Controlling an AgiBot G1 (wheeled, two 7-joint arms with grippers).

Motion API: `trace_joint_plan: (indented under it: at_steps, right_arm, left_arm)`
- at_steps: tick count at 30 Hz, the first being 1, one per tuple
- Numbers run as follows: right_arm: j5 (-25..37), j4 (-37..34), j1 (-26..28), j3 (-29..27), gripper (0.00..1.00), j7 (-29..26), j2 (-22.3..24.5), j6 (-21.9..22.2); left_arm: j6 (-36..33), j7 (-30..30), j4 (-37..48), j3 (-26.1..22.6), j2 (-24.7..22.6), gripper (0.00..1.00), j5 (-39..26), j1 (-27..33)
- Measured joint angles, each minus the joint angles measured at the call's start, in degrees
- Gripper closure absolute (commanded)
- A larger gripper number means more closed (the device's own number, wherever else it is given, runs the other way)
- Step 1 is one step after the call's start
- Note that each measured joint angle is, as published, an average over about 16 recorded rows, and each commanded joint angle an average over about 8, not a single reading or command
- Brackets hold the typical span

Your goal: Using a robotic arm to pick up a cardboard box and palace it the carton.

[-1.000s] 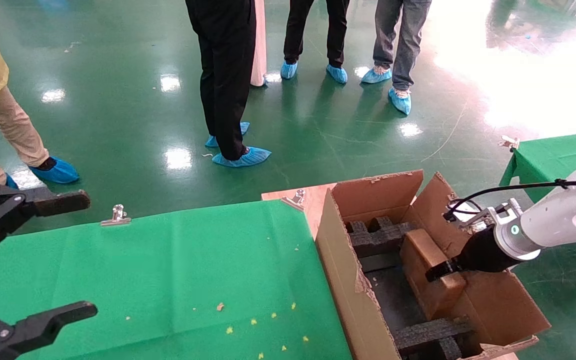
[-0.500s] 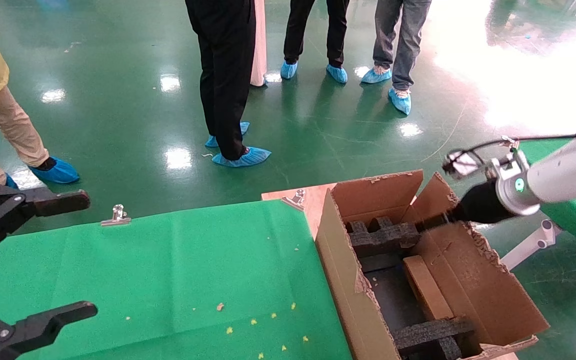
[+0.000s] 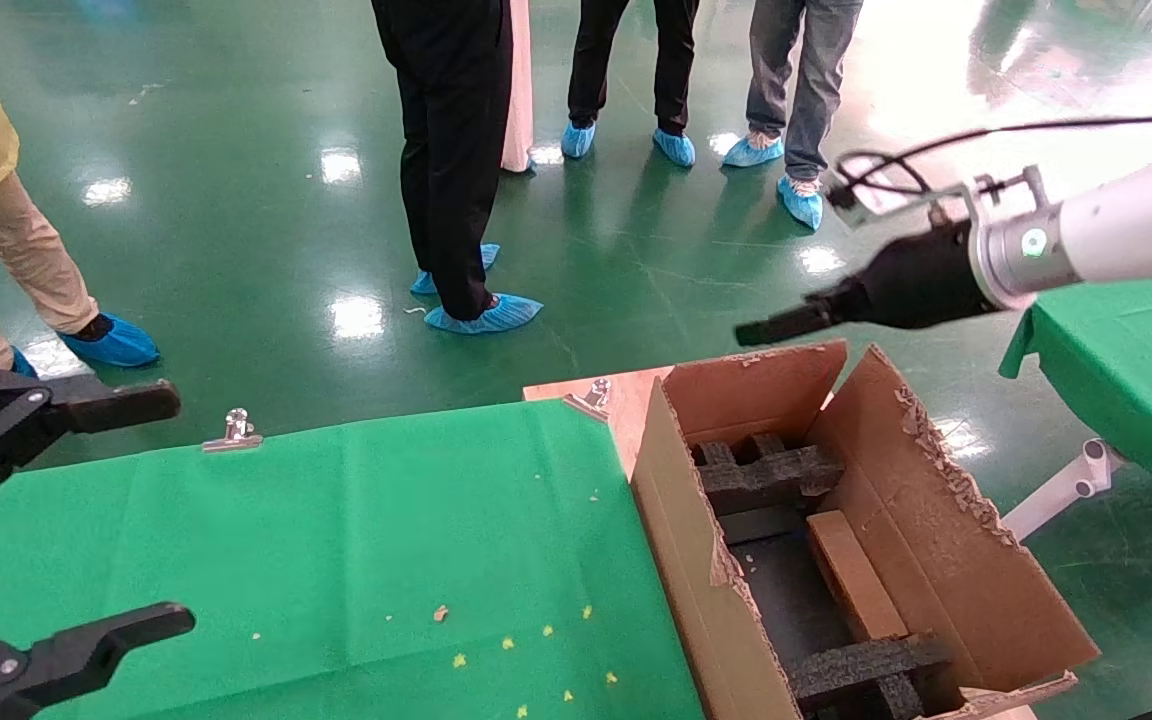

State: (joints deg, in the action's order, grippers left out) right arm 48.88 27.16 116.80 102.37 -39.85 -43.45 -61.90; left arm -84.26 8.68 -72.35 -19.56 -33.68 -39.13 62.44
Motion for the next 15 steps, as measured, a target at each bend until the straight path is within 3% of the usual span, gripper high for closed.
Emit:
trace_joint_plan:
  at_steps: [15]
  right_arm:
    - [-5.3,7.0,2.7,-3.8,0.00,2.0,2.5,-5.0]
  left_arm:
    - [0.0,0.0,0.0,0.0,0.0,0.00,0.0,0.0]
